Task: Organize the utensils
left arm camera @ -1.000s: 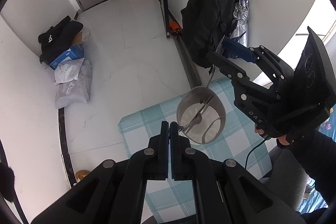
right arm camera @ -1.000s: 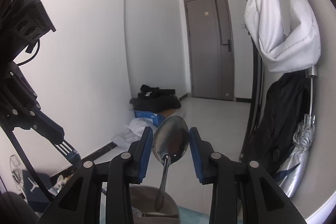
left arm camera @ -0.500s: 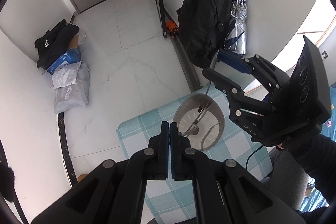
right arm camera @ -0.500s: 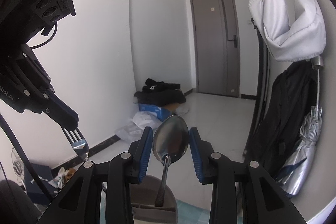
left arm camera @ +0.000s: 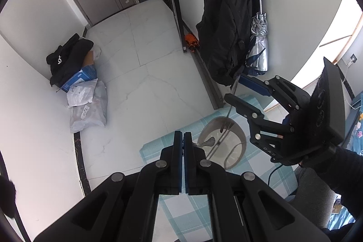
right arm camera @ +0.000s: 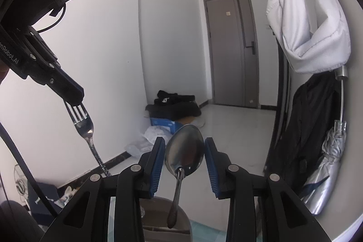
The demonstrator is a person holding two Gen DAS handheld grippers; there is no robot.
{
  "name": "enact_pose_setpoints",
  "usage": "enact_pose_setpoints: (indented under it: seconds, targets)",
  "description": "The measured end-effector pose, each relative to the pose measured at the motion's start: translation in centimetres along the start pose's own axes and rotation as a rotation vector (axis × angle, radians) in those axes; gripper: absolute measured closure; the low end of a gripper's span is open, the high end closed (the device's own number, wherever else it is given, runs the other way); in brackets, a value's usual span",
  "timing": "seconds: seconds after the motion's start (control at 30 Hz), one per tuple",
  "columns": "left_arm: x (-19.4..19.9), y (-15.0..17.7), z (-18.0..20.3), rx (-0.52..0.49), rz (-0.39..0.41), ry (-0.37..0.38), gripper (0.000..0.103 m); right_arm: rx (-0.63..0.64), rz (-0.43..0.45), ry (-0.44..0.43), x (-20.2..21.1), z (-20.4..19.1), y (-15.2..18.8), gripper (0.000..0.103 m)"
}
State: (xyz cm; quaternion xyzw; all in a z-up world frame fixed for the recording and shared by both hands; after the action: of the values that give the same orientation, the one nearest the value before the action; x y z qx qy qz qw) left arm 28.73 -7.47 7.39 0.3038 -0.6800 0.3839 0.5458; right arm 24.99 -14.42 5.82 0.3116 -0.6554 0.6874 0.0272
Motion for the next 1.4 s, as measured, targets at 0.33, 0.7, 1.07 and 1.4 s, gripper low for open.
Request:
enact_pose_setpoints:
  seconds: [0.33,0.7,1.07,1.4]
  targets:
    - [-3.0,-0.5,0.6,-0.031,-0.031,-0.011,0.103,0.015,-0.019,-0.024,-0.8,0.2,0.6,0.069]
    - [-4.3,-1.3,0.2,0.054,-0.040,0.151,0.103,0.030,-0.108,-0.074,-1.7,0.1,2.8,0.063]
    - [-2.1,1.6,-2.5,0.230,0.155,0.125,0.049,-0.041,-0.118,-0.028,2.3,0.8,4.0,0.044]
    - [-0.4,8.2,-1.4,0.390,0.353,0.053,0.018,-0.115,-0.073,-0.023,9.1,-1.9,4.6,0.023]
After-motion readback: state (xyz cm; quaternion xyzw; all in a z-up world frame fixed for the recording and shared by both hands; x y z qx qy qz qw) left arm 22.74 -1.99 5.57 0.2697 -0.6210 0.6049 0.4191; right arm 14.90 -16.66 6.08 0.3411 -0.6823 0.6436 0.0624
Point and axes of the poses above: each gripper's, at about its wrist camera, not at the fingertips, and x roughly against the way its jaws point, z to its right, y to its underside, the point moved 8 cm from there along -x, roughly the way its jaws point, and after that the axes turned 13 degrees about -z, right-handed, at the moved point
